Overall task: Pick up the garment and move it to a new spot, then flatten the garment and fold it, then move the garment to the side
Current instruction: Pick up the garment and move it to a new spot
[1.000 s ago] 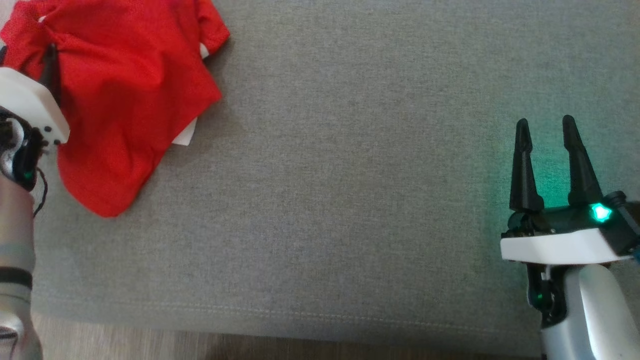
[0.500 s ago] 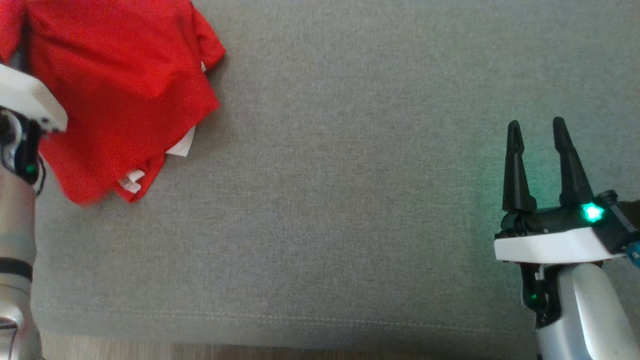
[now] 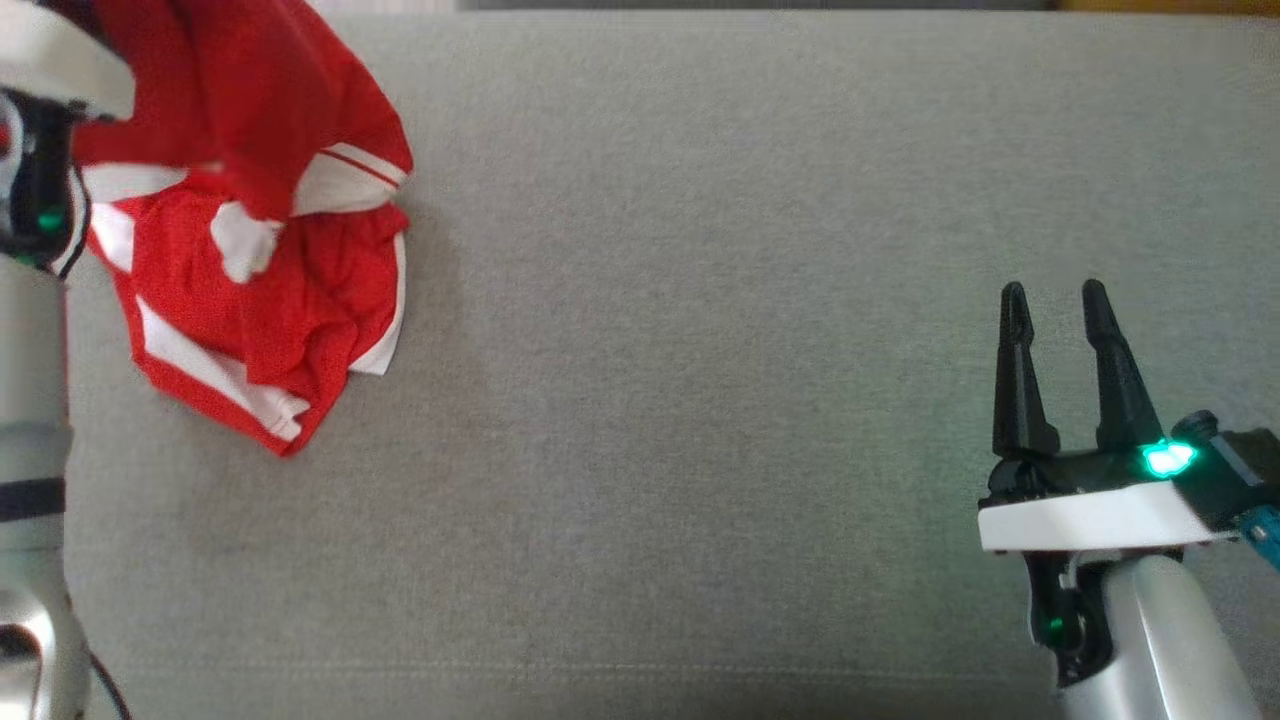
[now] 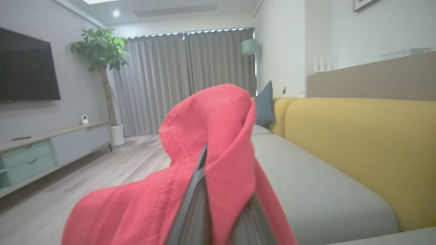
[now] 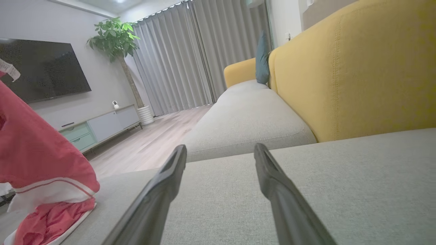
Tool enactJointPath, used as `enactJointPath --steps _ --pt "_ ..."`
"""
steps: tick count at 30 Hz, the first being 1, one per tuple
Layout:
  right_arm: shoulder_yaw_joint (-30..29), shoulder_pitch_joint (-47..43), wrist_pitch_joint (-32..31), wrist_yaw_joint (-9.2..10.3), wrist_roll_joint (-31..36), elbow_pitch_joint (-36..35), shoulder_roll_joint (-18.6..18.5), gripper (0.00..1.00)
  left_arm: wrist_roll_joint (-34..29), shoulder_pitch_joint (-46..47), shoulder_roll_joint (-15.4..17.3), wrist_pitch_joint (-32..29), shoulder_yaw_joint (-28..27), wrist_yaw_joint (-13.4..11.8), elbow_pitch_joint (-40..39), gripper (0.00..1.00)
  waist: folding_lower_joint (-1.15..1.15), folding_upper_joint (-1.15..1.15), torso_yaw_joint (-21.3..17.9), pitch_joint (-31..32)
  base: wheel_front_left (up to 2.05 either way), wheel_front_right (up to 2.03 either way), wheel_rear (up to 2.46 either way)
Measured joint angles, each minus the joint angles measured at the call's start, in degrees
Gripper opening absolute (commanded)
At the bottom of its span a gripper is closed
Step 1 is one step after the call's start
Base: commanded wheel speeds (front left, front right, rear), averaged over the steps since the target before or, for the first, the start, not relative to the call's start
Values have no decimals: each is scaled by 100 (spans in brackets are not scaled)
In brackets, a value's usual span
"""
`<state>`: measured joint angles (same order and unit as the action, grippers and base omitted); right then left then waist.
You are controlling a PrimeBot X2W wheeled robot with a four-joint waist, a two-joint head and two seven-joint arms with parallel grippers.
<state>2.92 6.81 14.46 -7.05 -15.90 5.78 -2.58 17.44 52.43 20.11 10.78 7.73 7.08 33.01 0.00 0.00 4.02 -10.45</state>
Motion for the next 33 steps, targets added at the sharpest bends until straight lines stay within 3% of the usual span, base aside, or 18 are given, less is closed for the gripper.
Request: enactJointPath --steps 5,12,18,24,25,27,33 --pt "38 -39 1 0 -85 9 0 100 -7 -148 -93 -432 153 -168 -965 0 0 0 -201 180 0 0 0" --pt "168 -37 1 0 -180 -66 0 100 -23 -631 -499 -1077 686 -369 -2017 0 0 0 -607 189 0 0 0" --pt "169 -18 1 0 -227 -171 0 100 -165 -949 -915 -1177 1209 -511 -1986 0 0 0 -1003 107 0 0 0" --pt "207 169 1 0 -432 -275 -1 100 -66 -1027 -1577 -1028 1574 -662 -1316 0 0 0 -1486 -13 0 0 0" --pt "234 203 1 0 -436 -287 -1 100 -30 -1027 -1660 -965 1628 -667 -1180 17 0 0 -1570 -35 0 0 0" --pt "303 215 2 0 -471 -307 0 100 75 -1024 -1741 -794 1789 -666 -965 100 0 0 -1730 -74 0 0 0" --pt "291 212 3 0 -487 -305 0 100 497 -873 -1819 -367 2165 -748 -642 100 0 0 -2033 -175 0 0 0"
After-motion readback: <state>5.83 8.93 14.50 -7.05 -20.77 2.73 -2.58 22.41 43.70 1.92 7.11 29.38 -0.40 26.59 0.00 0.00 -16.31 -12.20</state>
